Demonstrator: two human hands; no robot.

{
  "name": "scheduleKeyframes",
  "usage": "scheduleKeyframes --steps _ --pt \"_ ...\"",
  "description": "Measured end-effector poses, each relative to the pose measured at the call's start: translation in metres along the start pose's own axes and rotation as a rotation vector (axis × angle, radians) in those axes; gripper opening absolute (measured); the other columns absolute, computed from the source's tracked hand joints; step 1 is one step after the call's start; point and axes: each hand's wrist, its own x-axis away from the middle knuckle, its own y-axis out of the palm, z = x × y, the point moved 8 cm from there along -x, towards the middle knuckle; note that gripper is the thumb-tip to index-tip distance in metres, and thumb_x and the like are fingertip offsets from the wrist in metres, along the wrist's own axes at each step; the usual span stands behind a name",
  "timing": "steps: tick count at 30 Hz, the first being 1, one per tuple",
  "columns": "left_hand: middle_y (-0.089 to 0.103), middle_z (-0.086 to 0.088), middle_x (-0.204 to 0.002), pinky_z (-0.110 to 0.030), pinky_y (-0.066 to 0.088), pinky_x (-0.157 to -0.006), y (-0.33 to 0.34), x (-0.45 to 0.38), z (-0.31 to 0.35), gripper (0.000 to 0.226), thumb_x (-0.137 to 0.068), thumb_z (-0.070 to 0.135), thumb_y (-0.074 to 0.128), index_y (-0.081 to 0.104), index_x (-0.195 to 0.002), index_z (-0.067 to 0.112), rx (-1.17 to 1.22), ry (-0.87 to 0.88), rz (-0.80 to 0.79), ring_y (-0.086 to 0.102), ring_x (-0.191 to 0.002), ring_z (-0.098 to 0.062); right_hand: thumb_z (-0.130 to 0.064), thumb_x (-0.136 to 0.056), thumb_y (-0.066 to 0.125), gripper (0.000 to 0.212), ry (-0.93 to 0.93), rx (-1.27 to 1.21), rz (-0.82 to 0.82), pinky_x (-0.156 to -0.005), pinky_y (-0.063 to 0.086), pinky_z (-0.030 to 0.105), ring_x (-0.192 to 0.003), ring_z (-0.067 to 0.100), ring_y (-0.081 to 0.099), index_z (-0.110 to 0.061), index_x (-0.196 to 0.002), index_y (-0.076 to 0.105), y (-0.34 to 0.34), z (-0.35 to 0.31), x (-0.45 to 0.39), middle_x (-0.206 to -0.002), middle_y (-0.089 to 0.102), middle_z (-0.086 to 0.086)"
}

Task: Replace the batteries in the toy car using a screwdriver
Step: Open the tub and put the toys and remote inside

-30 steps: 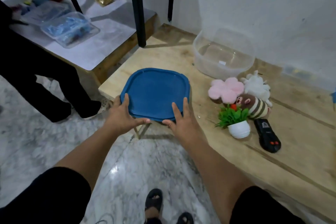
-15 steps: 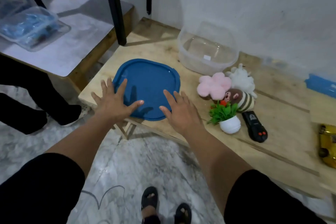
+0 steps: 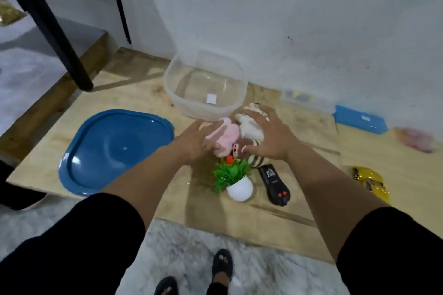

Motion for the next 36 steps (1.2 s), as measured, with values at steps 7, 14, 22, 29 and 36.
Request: scheduleKeyframes --steps 7,14,22,29,36 --pt "0.014 -0.006 -0.154 -0.047 0.024 -0.112 0.033 -0.037 -0.016 0.073 -0.083 0.052 0.056 0.014 -0.142 0.054 -0.084 -0.115 -0.068 0.022 -0.139 -0.03 -0.058 -0.055 0.081 0.115 -0.04 -0.031 -0.289 -0.116 0.018 0.051 -0.144 0.033 -0.012 -0.052 -0.143 0.007 0.046 0.037 -0.032 -0.155 -0.023 0.001" --pt "0.027 -0.007 -0.154 -0.038 0.025 -0.112 0.032 -0.046 -0.005 0.063 -0.089 0.025 0.061 0.031 -0.142 0.042 -0.071 -0.09 0.033 0.029 -0.138 -0.029 -0.046 -0.059 0.081 0.098 -0.136 -0.051 -0.204 -0.11 0.026 0.047 -0.141 0.042 0.001 -0.047 -0.14 0.026 0.053 0.03 -0.039 -0.155 -0.021 0.001" --pt "0.039 -0.013 -0.141 -0.014 0.024 -0.096 0.022 -0.033 0.003 0.056 -0.09 0.015 0.06 0.041 -0.14 0.031 0.016 -0.141 0.229 0.038 -0.128 -0.029 -0.035 -0.05 0.086 0.075 -0.155 -0.255 -0.018 -0.099 0.032 0.027 -0.128 0.03 0.029 -0.034 -0.119 0.054 0.043 0.031 -0.038 -0.143 0.014 0.004" --pt "0.043 -0.014 -0.132 -0.029 0.03 -0.102 0.001 -0.015 0.012 0.062 -0.087 0.016 0.062 0.037 -0.141 0.033 -0.083 -0.137 0.164 0.041 -0.124 -0.03 -0.051 -0.04 0.081 0.081 -0.1 -0.29 0.035 -0.092 0.038 0.024 -0.126 0.024 0.034 -0.032 -0.115 0.057 0.003 0.047 -0.033 -0.138 0.017 0.002" --pt "0.045 -0.01 -0.134 -0.028 0.029 -0.103 -0.072 0.001 0.053 0.061 -0.084 0.025 0.068 0.042 -0.137 0.039 -0.163 -0.053 0.211 0.043 -0.123 -0.027 -0.05 -0.041 0.082 0.077 -0.118 -0.241 0.149 -0.099 0.044 0.036 -0.126 0.03 0.034 -0.036 -0.112 0.057 -0.09 0.023 -0.038 -0.138 0.017 0.002"
